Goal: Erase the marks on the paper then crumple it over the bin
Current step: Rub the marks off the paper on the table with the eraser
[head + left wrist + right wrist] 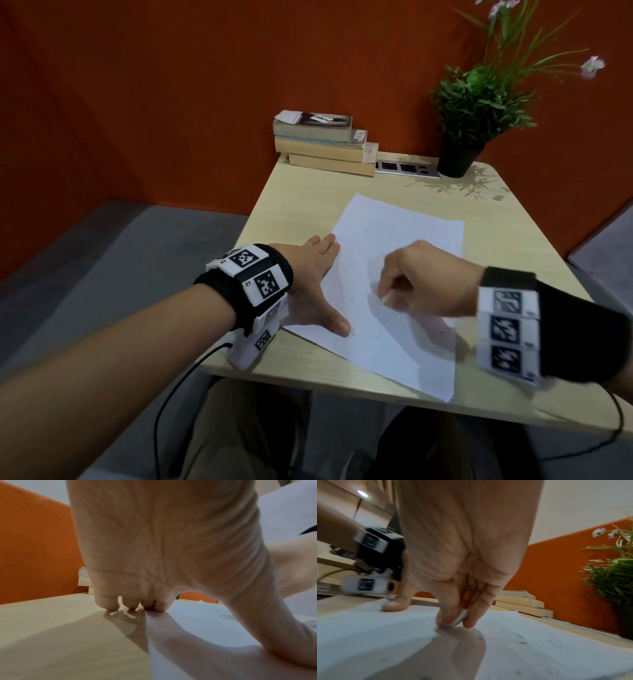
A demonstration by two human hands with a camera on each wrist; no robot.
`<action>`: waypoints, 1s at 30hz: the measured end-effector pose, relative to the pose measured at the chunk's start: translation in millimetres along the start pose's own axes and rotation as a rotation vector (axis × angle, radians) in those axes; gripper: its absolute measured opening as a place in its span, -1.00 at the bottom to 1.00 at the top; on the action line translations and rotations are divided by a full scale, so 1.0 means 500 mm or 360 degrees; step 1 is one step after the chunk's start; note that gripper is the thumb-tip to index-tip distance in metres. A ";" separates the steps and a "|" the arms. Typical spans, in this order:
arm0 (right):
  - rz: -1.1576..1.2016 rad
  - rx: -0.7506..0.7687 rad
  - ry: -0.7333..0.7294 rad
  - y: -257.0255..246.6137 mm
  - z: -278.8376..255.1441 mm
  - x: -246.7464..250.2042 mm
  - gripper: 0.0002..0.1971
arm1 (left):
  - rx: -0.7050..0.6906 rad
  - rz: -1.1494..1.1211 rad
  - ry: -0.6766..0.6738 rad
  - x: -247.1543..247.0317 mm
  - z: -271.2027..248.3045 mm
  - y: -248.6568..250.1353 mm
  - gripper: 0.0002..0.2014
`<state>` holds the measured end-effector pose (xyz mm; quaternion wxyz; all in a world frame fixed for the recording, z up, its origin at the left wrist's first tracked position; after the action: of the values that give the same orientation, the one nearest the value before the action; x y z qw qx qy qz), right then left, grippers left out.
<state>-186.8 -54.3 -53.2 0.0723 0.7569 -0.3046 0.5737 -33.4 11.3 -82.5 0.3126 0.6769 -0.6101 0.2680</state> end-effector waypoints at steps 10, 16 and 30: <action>0.0119 -0.0102 0.0267 0.015 0.092 0.056 -0.95 | -0.0027 -0.0005 0.0024 0.007 -0.002 0.001 0.48; 0.0139 -0.0250 0.0319 0.016 0.171 0.081 -0.95 | -0.0020 -0.0025 0.0010 0.006 -0.002 0.001 0.48; 0.0068 0.0018 0.0064 -0.041 0.055 0.036 -0.91 | 0.0011 0.0015 -0.0002 0.005 -0.003 0.004 0.51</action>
<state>-150.0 -57.2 -41.1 0.0617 0.7389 -0.3159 0.5920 -35.3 10.6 -79.6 0.3086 0.6753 -0.6125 0.2711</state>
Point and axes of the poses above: each hand's wrist, its own z-axis towards the middle knuckle, its own x-axis out of the back of the hand, y = z × x, the point moved 6 cm from there along z, towards the middle knuckle, and after that the axes turned 9 degrees about -y, right-handed, at the moved point
